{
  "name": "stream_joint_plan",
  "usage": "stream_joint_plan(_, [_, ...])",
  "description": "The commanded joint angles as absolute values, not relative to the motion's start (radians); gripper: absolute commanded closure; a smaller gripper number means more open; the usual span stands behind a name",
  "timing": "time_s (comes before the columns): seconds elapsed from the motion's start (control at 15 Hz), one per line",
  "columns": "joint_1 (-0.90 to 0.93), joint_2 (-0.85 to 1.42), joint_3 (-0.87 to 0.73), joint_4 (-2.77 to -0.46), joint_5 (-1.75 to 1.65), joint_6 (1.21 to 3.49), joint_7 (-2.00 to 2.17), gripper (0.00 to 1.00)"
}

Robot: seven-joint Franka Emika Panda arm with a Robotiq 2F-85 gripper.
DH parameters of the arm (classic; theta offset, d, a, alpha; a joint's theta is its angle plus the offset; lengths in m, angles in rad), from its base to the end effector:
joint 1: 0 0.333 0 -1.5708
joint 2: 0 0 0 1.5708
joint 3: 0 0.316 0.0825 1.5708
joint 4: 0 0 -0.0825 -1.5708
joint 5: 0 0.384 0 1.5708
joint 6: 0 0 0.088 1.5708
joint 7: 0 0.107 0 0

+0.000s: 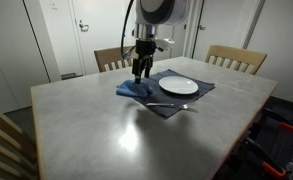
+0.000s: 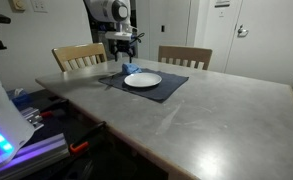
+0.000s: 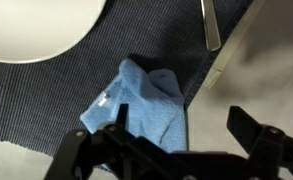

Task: Use the blue towel to wipe the white plate

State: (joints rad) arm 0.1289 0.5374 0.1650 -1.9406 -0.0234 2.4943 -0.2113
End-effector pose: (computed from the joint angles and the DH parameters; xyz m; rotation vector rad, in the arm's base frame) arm 0.5990 0.1774 0.2092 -2.9755 -0.7595 -0.0322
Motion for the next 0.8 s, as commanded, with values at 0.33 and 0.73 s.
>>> stream_joint_plan(0.33, [0.157, 0.590, 0.147, -1.893, -0.111, 2.468, -0.200, 0.00])
stream_joint_plan(0.73, [0.163, 0.605, 0.144, -1.882, -0.137, 2.467, -0.196, 0.04])
